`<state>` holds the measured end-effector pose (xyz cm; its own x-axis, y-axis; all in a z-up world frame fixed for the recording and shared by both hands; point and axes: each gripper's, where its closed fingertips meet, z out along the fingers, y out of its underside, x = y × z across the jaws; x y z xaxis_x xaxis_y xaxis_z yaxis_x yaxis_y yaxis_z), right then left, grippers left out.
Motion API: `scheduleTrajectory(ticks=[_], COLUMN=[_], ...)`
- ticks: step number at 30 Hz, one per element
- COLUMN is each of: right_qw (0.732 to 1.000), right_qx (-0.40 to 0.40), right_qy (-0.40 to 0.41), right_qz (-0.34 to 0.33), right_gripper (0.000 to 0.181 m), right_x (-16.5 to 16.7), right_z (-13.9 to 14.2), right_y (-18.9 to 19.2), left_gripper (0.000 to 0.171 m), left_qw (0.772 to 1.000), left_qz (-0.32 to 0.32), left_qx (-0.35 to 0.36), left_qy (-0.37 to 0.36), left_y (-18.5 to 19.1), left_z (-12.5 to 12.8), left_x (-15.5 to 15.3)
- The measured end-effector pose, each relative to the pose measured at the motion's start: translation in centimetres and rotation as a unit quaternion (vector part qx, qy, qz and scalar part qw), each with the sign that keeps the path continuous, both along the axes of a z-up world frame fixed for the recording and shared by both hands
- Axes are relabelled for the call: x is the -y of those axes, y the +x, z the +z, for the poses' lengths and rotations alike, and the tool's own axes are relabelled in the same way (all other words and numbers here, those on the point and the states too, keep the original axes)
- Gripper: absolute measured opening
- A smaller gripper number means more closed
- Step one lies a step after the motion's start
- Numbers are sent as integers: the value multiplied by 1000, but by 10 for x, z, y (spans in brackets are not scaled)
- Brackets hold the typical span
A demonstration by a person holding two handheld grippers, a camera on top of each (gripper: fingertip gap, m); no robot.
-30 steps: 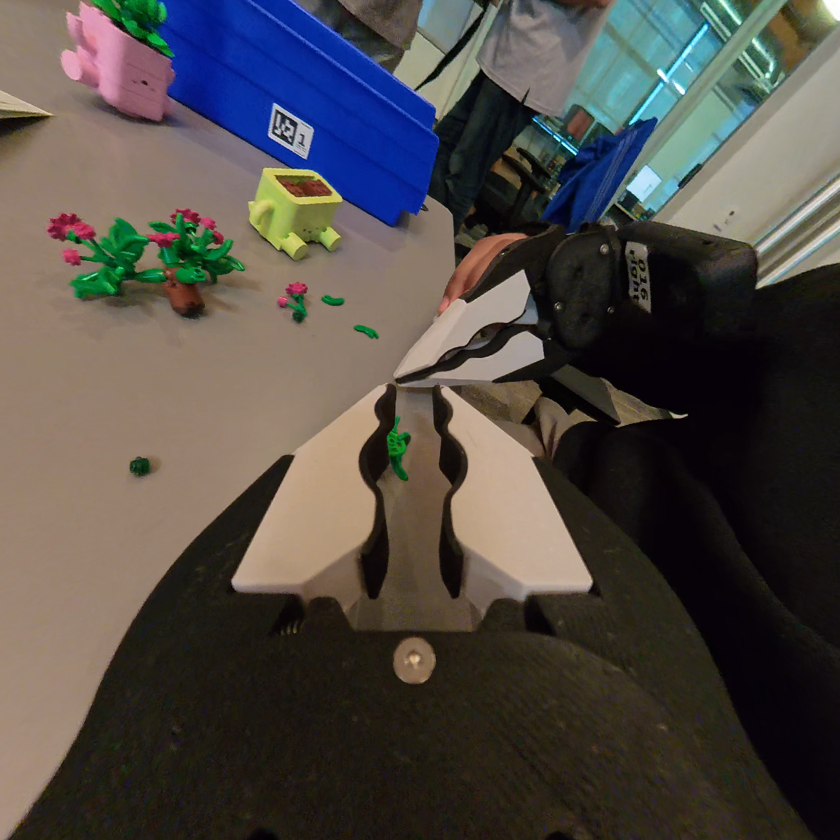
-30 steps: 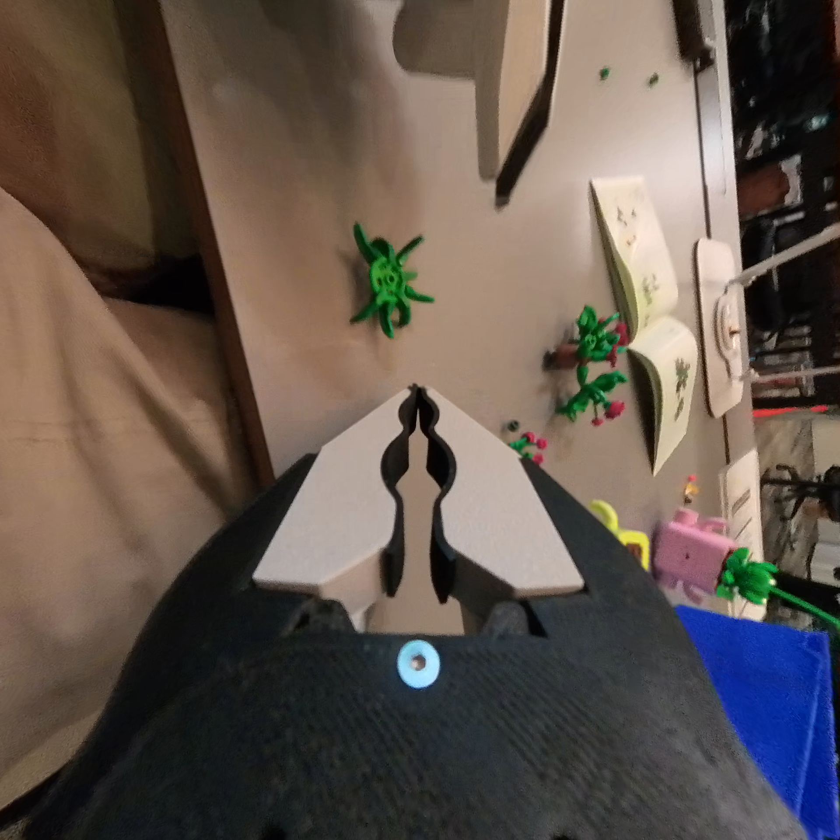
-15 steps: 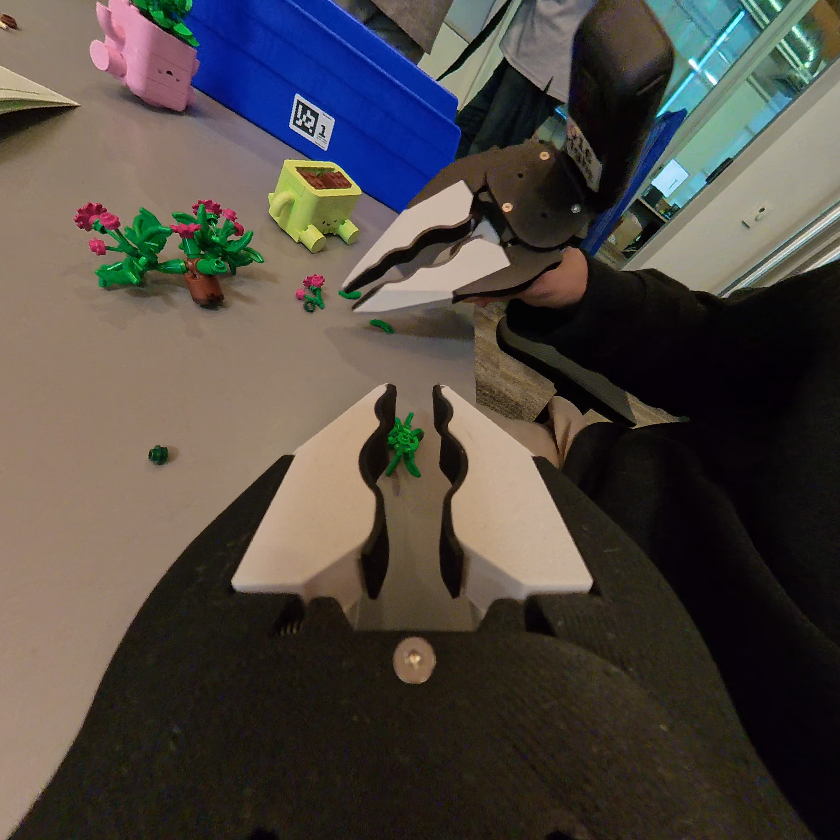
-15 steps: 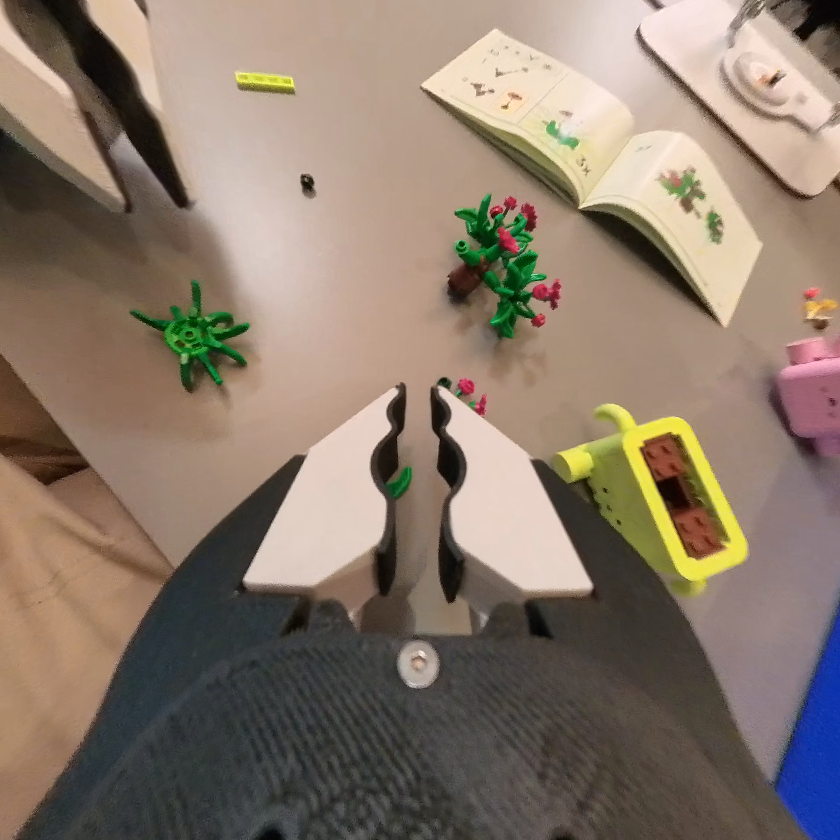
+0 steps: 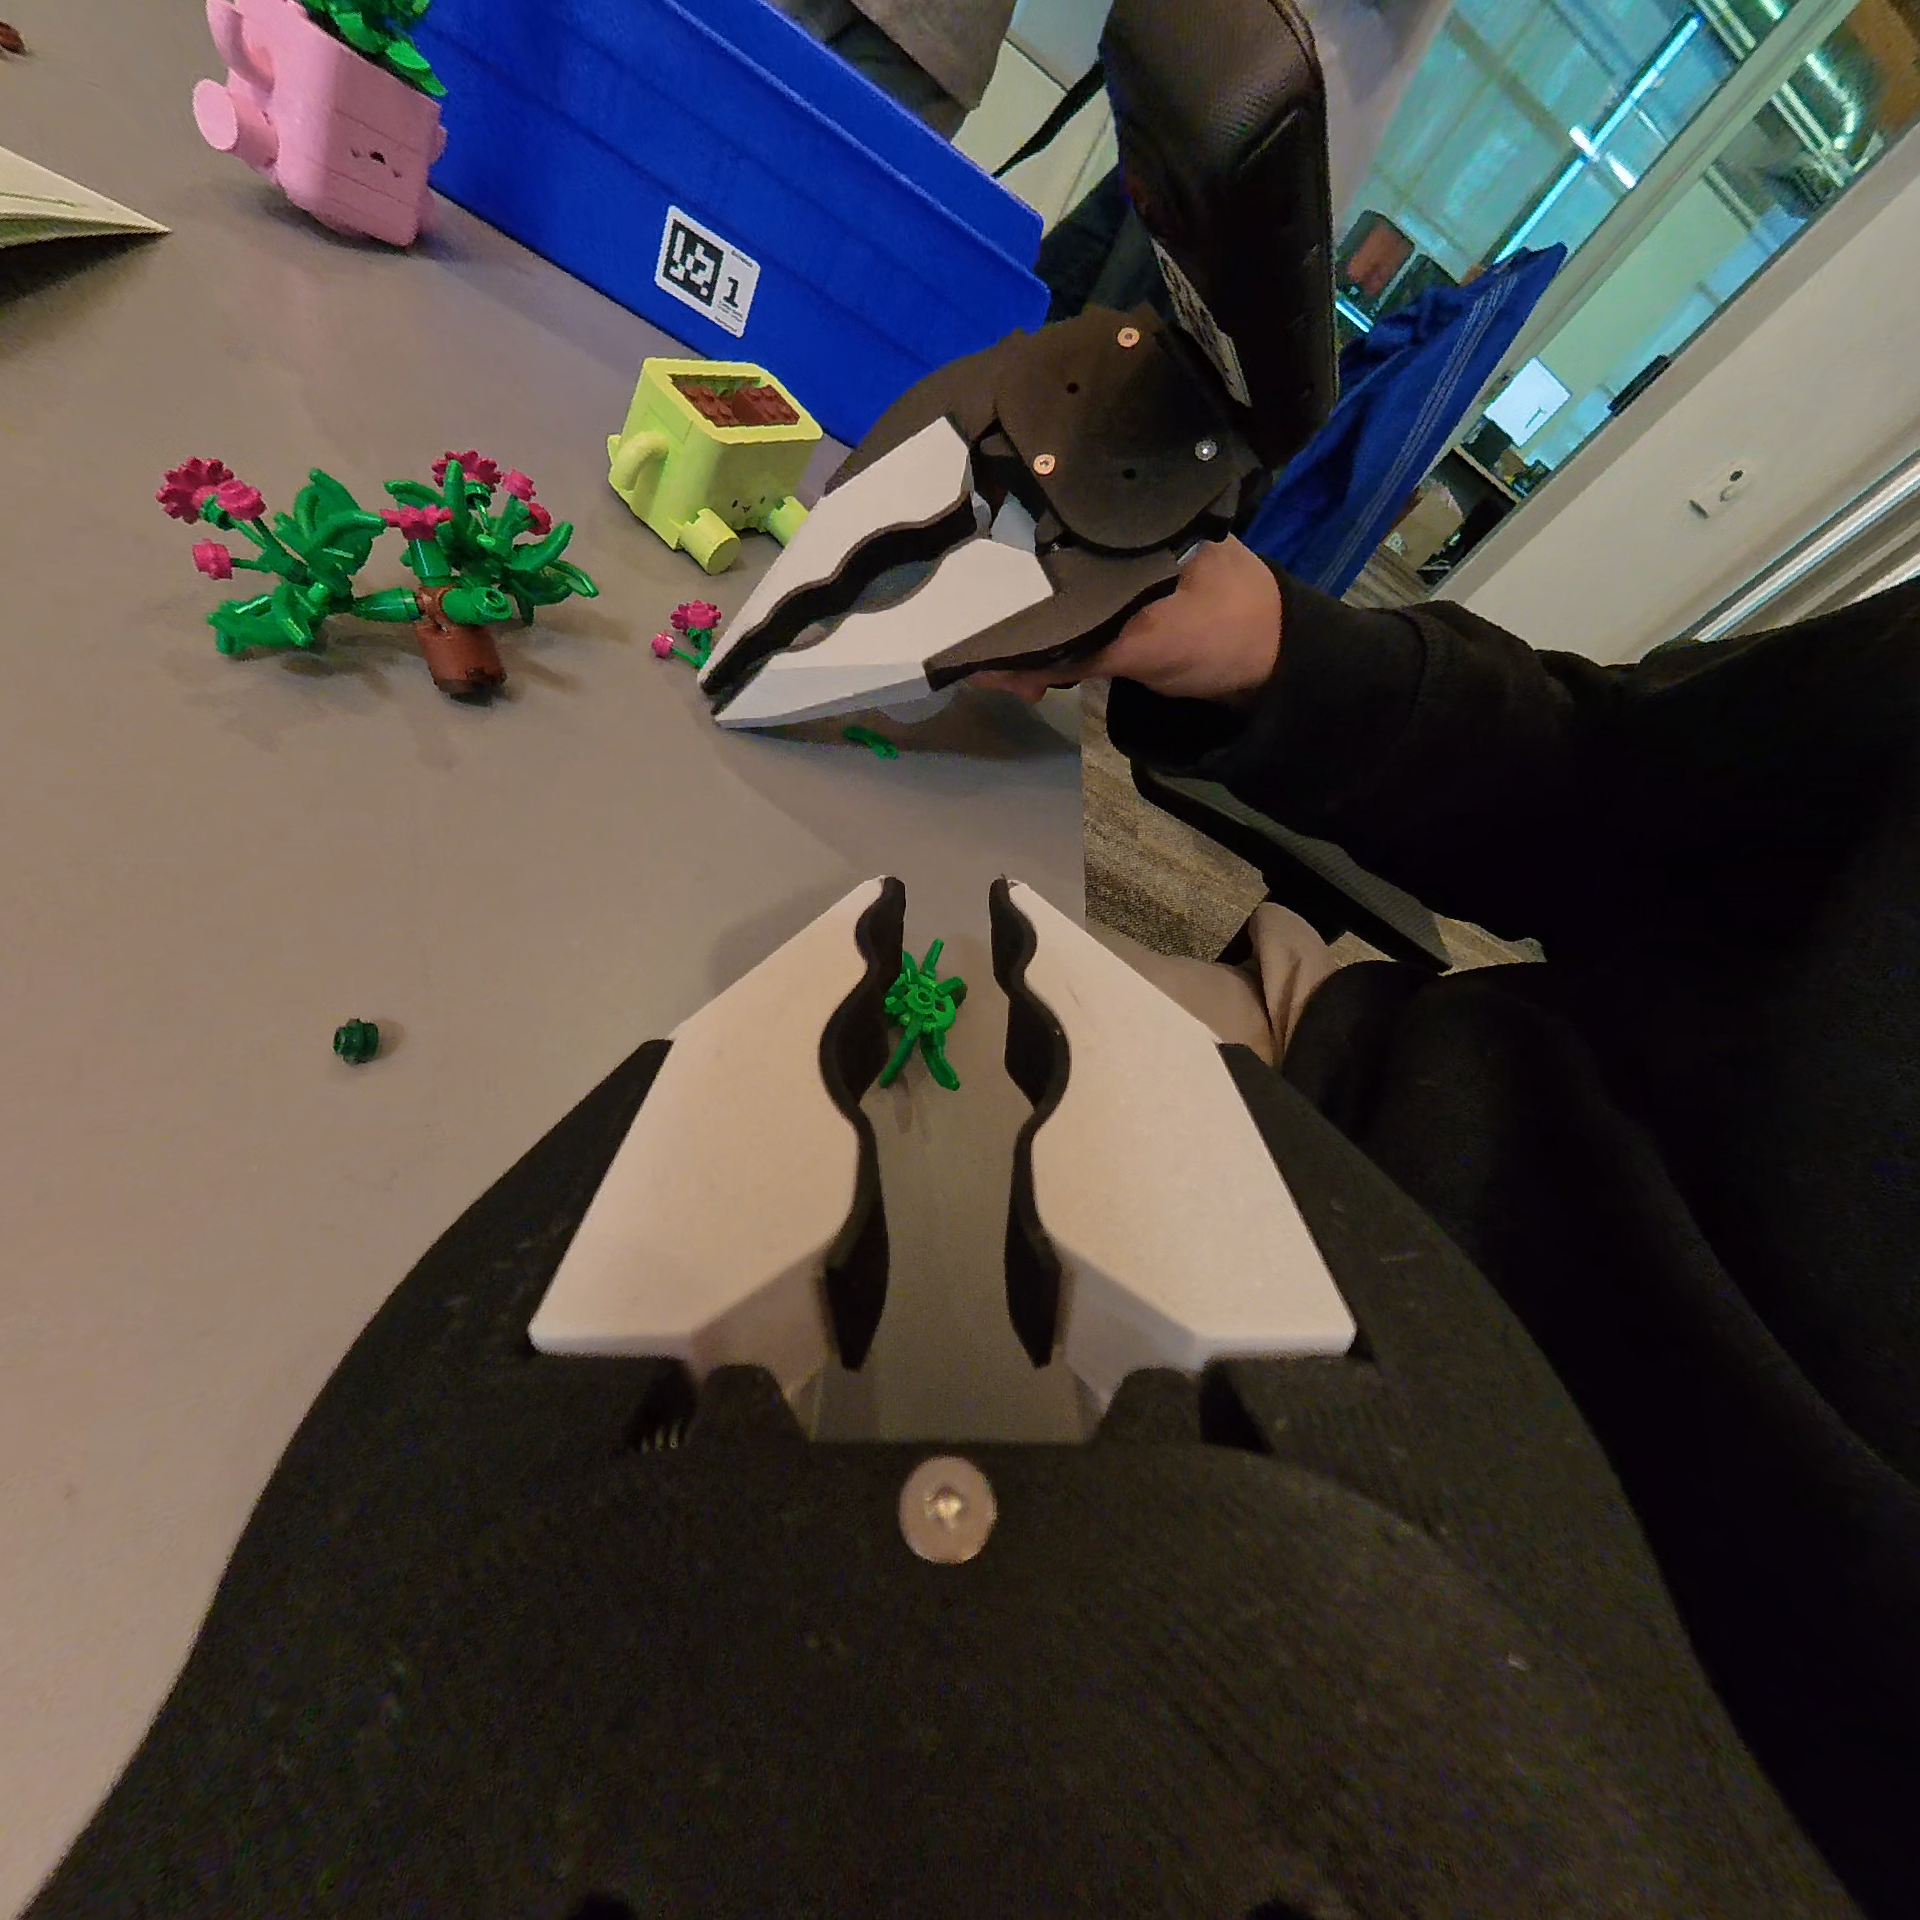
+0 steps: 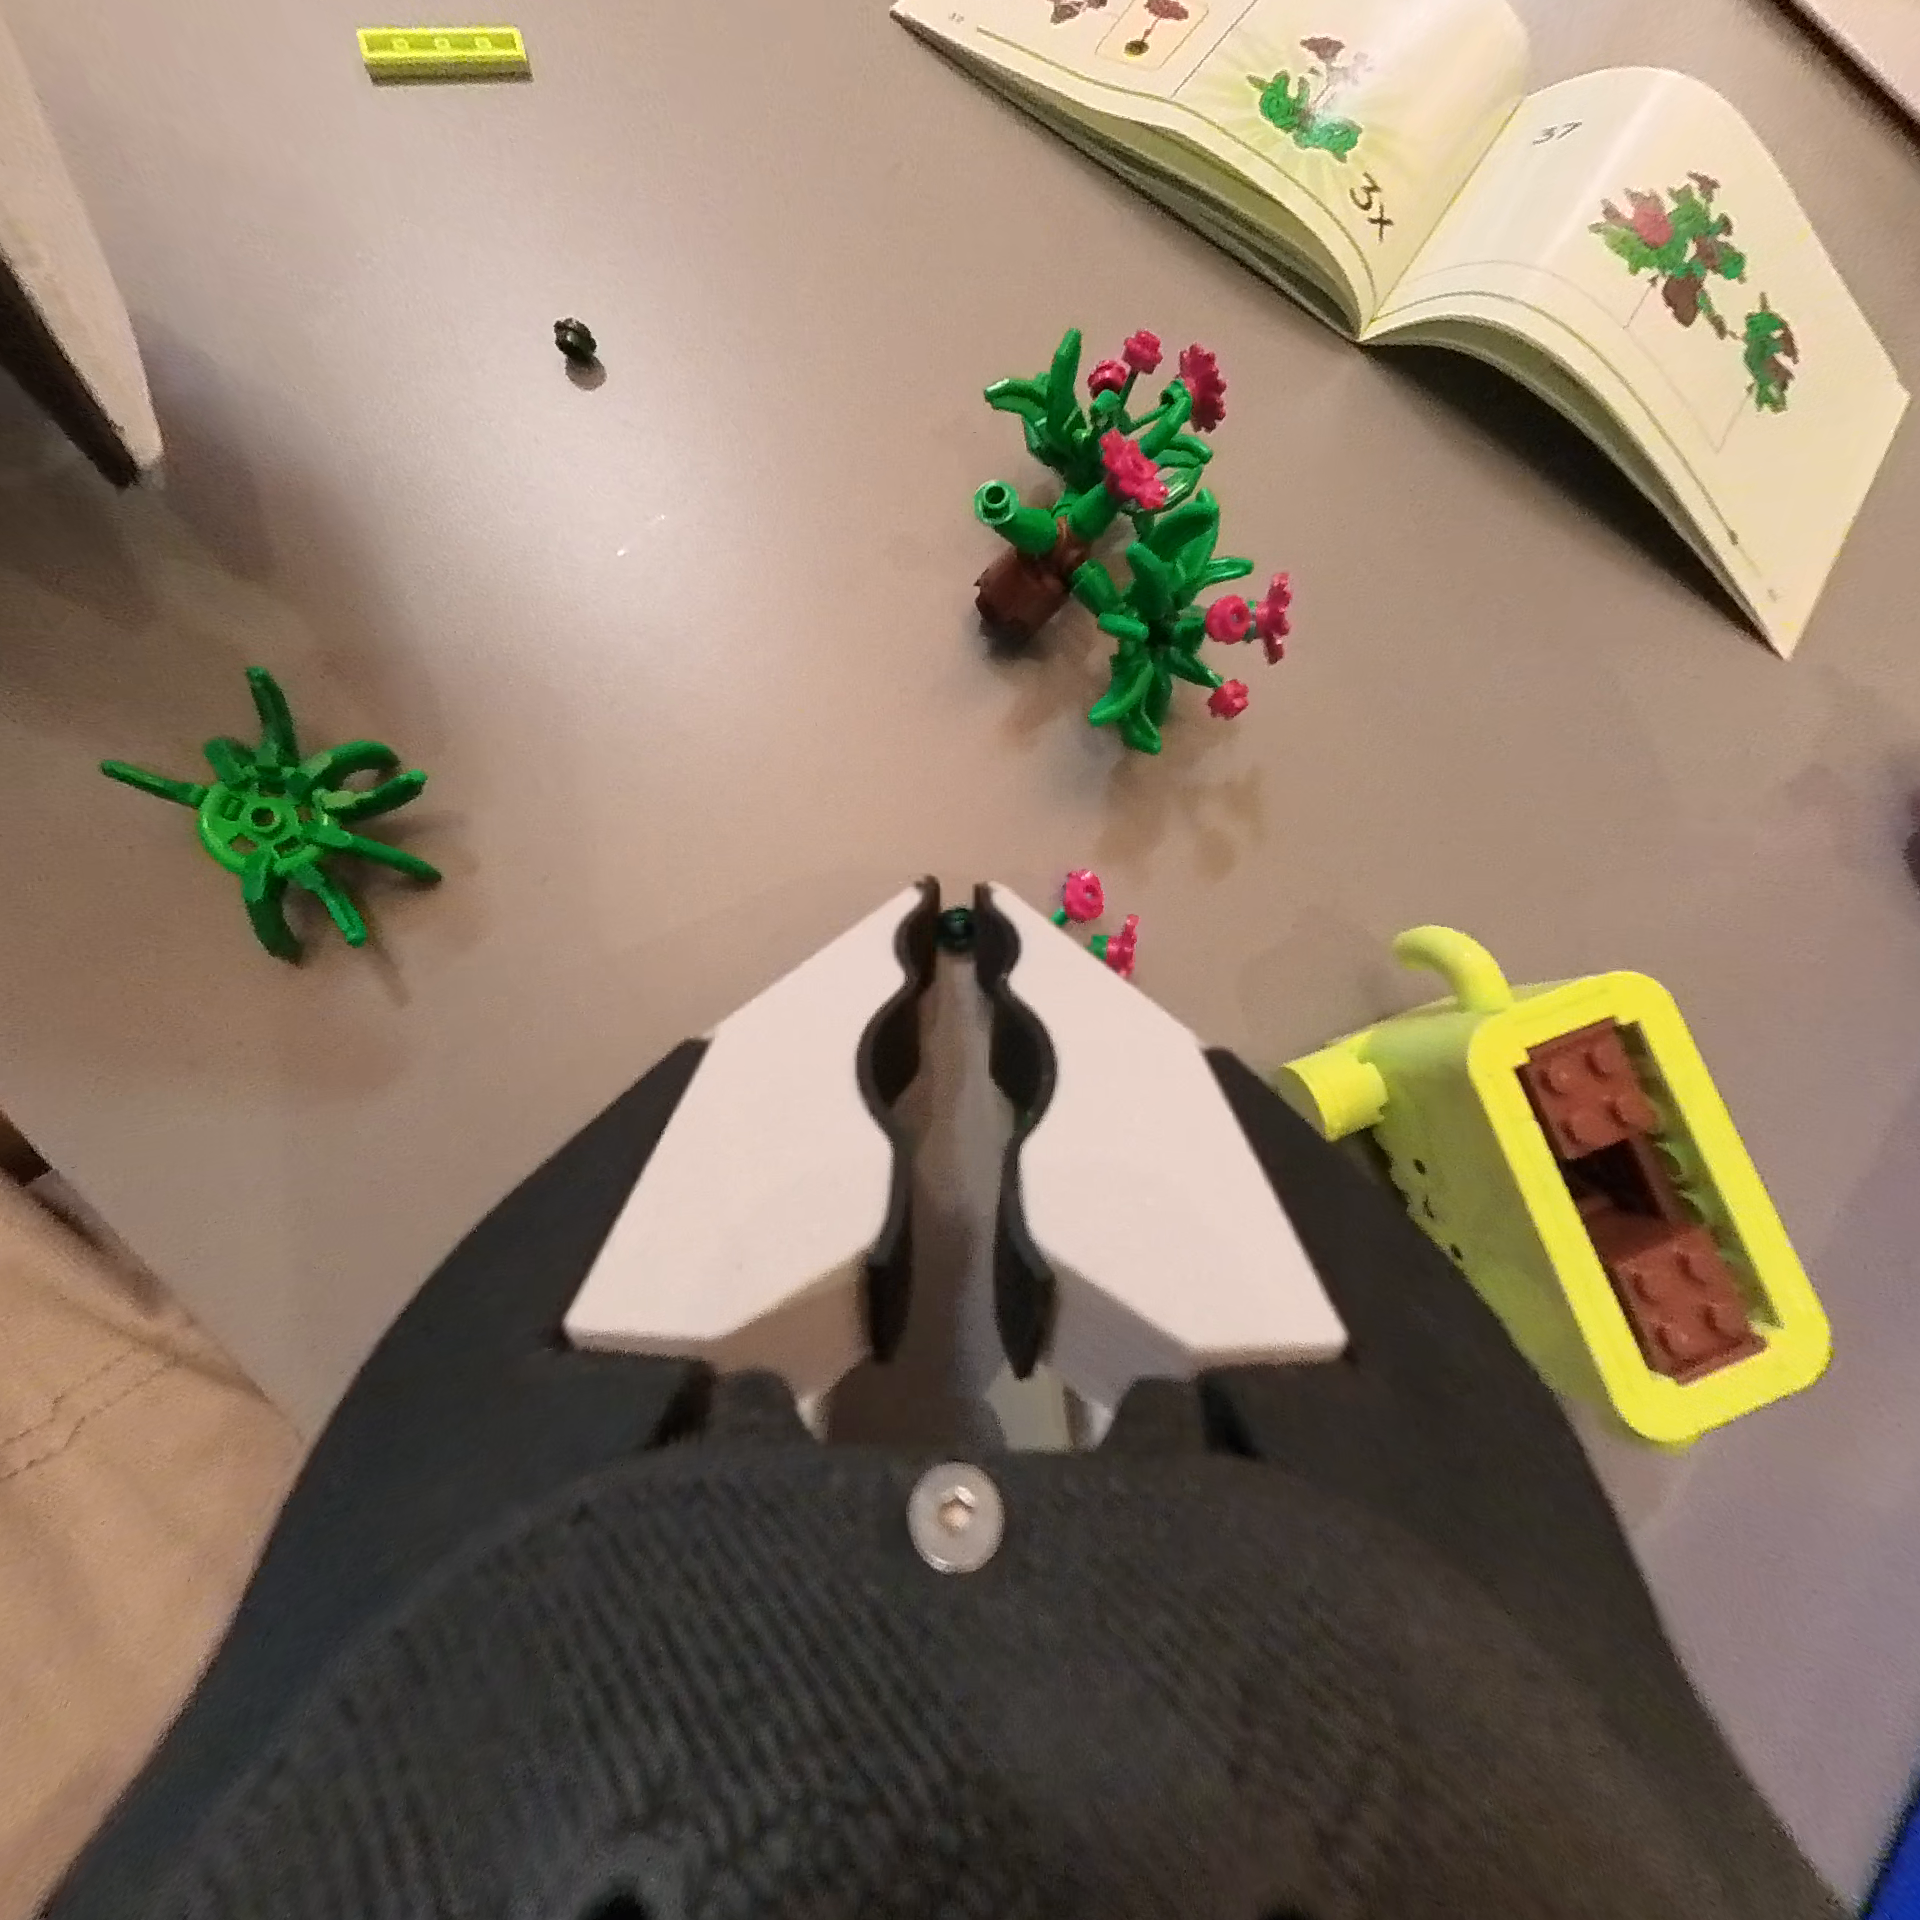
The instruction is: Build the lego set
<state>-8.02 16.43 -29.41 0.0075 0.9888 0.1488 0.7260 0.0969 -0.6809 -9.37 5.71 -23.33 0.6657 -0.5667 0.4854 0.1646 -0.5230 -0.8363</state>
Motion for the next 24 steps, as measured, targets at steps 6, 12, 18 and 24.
scheduleTrajectory(ticks=[6, 12, 18, 24], right_qw=[990, 806, 685, 769], right_qx=[-101, -340, -357, -333], right_qy=[-96, -483, -634, -546], right_qz=[33, 30, 18, -7], right_gripper=[4, 2, 0, 0], right_x=[33, 79, 101, 95], right_z=[39, 135, 137, 119], right_y=[-13, -22, -27, -29], left_gripper=[17, 36, 23, 8], left_qw=[1000, 986, 951, 947], left_qz=[1, 70, 148, 218], left_qx=[16, -22, -119, -149], left_qy=[21, 152, 246, 185], left_y=[-1, 1, -2, -52], left_z=[8, 45, 68, 48], left_x=[0, -5, -2, -10])
